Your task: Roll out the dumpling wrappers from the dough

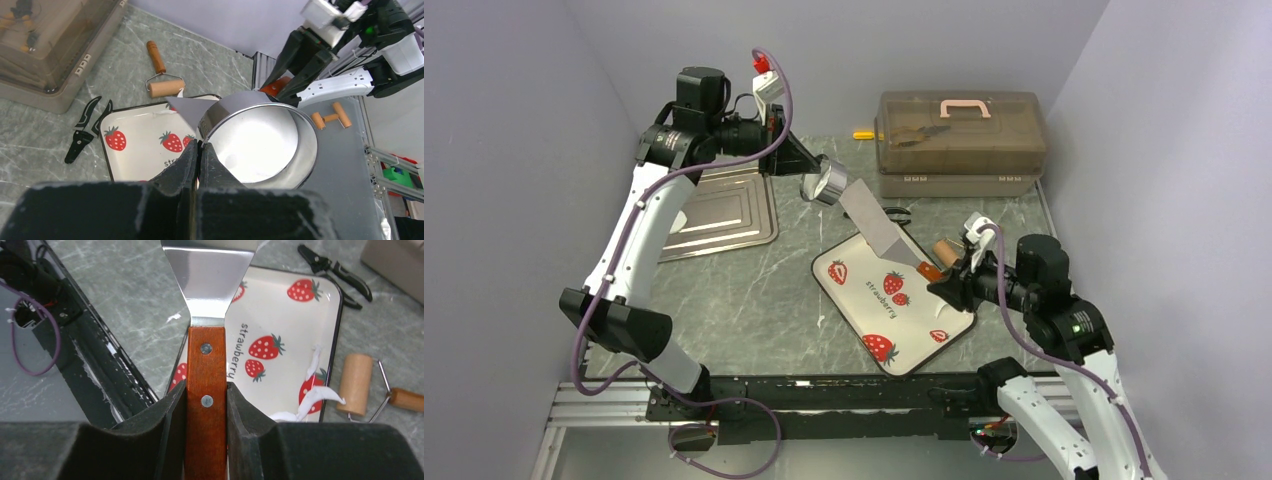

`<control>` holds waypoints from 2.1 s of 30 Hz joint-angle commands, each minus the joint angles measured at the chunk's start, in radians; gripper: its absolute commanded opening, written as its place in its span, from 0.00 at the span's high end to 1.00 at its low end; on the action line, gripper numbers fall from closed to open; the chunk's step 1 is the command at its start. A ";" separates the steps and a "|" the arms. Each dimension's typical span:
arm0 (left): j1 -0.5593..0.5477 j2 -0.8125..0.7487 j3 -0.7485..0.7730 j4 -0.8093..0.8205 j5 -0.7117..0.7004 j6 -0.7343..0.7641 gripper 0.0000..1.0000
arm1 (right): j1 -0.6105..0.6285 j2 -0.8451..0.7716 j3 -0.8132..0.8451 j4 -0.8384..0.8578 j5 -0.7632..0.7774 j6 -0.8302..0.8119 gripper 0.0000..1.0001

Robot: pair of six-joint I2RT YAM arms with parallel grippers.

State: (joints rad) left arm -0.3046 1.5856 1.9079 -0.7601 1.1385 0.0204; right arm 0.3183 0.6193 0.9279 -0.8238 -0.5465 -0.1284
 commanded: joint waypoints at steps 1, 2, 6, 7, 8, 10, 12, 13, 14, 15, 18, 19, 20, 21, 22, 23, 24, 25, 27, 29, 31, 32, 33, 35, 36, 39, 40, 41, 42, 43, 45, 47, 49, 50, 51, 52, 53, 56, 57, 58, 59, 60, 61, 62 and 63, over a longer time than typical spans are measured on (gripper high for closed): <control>0.000 -0.016 0.029 -0.004 0.000 0.040 1.00 | -0.002 -0.017 0.095 0.050 -0.116 -0.025 1.00; 0.002 -0.015 0.030 -0.001 0.000 0.041 1.00 | -0.003 -0.016 0.103 0.043 -0.119 -0.026 1.00; 0.015 -0.007 0.031 0.000 -0.020 0.066 1.00 | -0.002 -0.040 0.113 0.038 -0.094 -0.021 1.00; 0.018 -0.004 0.031 -0.004 -0.024 0.073 1.00 | -0.001 -0.040 0.115 0.035 -0.097 -0.017 1.00; 0.019 -0.001 0.031 -0.012 -0.026 0.082 1.00 | -0.002 -0.036 0.117 0.034 -0.107 -0.011 1.00; 0.018 -0.001 0.032 -0.029 -0.022 0.100 1.00 | -0.002 -0.033 0.119 0.036 -0.116 -0.005 1.00; 0.018 -0.005 0.025 -0.041 -0.025 0.115 1.00 | -0.002 -0.037 0.122 0.046 -0.115 -0.003 1.00; 0.019 -0.008 0.022 -0.049 -0.031 0.125 1.00 | -0.002 -0.039 0.124 0.048 -0.115 -0.003 1.00; 0.018 -0.010 0.017 -0.054 -0.033 0.131 1.00 | -0.002 -0.043 0.124 0.047 -0.119 -0.002 1.00; 0.018 -0.015 0.011 -0.058 -0.034 0.137 1.00 | -0.002 -0.043 0.124 0.048 -0.125 0.000 1.00; 0.017 -0.025 -0.008 -0.065 -0.043 0.152 1.00 | -0.002 -0.045 0.114 0.062 -0.148 0.014 1.00; 0.015 -0.025 -0.009 -0.077 -0.052 0.166 1.00 | -0.003 -0.047 0.107 0.077 -0.147 0.023 1.00; 0.011 -0.023 -0.006 -0.097 -0.061 0.185 1.00 | -0.002 -0.050 0.098 0.101 -0.140 0.035 1.00; 0.005 -0.022 -0.002 -0.117 -0.068 0.216 1.00 | -0.003 -0.053 0.090 0.125 -0.123 0.051 1.00; -0.004 -0.021 0.001 -0.140 -0.078 0.243 1.00 | -0.002 -0.051 0.083 0.144 -0.112 0.064 1.00; -0.014 -0.023 0.002 -0.158 -0.086 0.266 1.00 | -0.002 -0.047 0.078 0.156 -0.100 0.072 1.00; -0.020 -0.027 0.000 -0.166 -0.089 0.274 1.00 | -0.002 -0.041 0.074 0.168 -0.085 0.080 1.00; -0.022 -0.031 -0.002 -0.162 -0.083 0.268 1.00 | -0.002 -0.036 0.073 0.164 -0.069 0.080 1.00; -0.022 -0.028 0.008 -0.162 -0.070 0.259 1.00 | -0.002 -0.029 0.075 0.147 -0.024 0.080 1.00; -0.022 -0.026 0.015 -0.169 -0.069 0.265 1.00 | -0.002 -0.020 0.075 0.123 0.017 0.080 1.00; -0.022 -0.027 0.013 -0.166 -0.069 0.263 1.00 | -0.002 -0.007 0.074 0.104 0.041 0.082 1.00; -0.021 -0.026 0.012 -0.163 -0.069 0.257 1.00 | -0.002 0.001 0.075 0.087 0.056 0.078 1.00; -0.018 -0.024 0.015 -0.156 -0.069 0.252 1.00 | -0.003 0.010 0.075 0.065 0.077 0.075 1.00; -0.007 -0.019 0.024 -0.137 -0.061 0.229 1.00 | -0.002 0.023 0.078 0.020 0.131 0.060 1.00; -0.005 -0.016 0.033 -0.137 -0.061 0.227 1.00 | -0.002 0.024 0.077 0.007 0.151 0.056 1.00; -0.005 -0.009 0.042 -0.153 -0.067 0.241 1.00 | -0.002 0.016 0.081 0.007 0.130 0.051 1.00; -0.005 -0.008 0.040 -0.159 -0.066 0.247 1.00 | -0.004 0.010 0.085 0.010 0.123 0.049 1.00; -0.005 -0.008 0.038 -0.160 -0.067 0.249 1.00 | -0.004 0.002 0.089 0.012 0.114 0.044 1.00; -0.005 -0.009 0.036 -0.160 -0.068 0.254 1.00 | -0.003 -0.008 0.094 0.010 0.104 0.036 1.00; -0.004 -0.010 0.034 -0.160 -0.070 0.257 1.00 | -0.003 -0.017 0.100 0.010 0.089 0.030 1.00; -0.004 -0.008 0.030 -0.166 -0.080 0.268 1.00 | -0.003 -0.034 0.112 0.023 0.054 0.032 1.00; -0.004 -0.005 0.027 -0.180 -0.092 0.287 1.00 | -0.003 -0.037 0.122 0.038 0.009 0.042 1.00; -0.004 -0.003 0.024 -0.185 -0.097 0.294 1.00 | -0.004 -0.035 0.127 0.057 -0.026 0.053 1.00; -0.005 -0.005 0.023 -0.184 -0.097 0.293 1.00 | -0.003 -0.034 0.129 0.069 -0.039 0.058 1.00; -0.005 -0.006 0.021 -0.182 -0.096 0.292 1.00 | -0.002 -0.036 0.128 0.082 -0.049 0.063 1.00; -0.005 -0.006 0.019 -0.180 -0.095 0.290 1.00 | -0.003 -0.033 0.128 0.090 -0.058 0.063 1.00; -0.005 -0.008 0.017 -0.179 -0.095 0.289 1.00 | -0.003 -0.031 0.132 0.097 -0.069 0.066 1.00; -0.011 -0.008 0.012 -0.194 -0.105 0.299 1.00 | -0.002 -0.022 0.127 0.135 -0.125 0.082 1.00; -0.014 -0.007 0.010 -0.200 -0.110 0.304 1.00 | -0.003 -0.020 0.127 0.146 -0.138 0.086 1.00; -0.016 -0.008 0.007 -0.204 -0.111 0.308 1.00 | -0.003 -0.019 0.126 0.153 -0.143 0.089 1.00; -0.018 -0.011 0.001 -0.206 -0.112 0.312 1.00 | -0.002 -0.021 0.124 0.163 -0.142 0.091 1.00; -0.021 -0.013 -0.002 -0.206 -0.115 0.313 1.00 | -0.003 -0.022 0.120 0.167 -0.137 0.093 1.00; -0.024 -0.014 -0.004 -0.212 -0.117 0.321 1.00 | -0.003 -0.026 0.115 0.174 -0.132 0.096 1.00; -0.027 -0.017 -0.005 -0.215 -0.119 0.325 1.00 | -0.003 -0.027 0.109 0.183 -0.129 0.102 1.00; -0.031 -0.016 -0.008 -0.220 -0.119 0.331 1.00 | -0.004 -0.024 0.106 0.192 -0.130 0.108 1.00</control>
State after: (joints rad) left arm -0.3187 1.5860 1.9034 -0.9646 1.0206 0.3103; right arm 0.3157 0.6033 1.0111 -0.7860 -0.6212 -0.0490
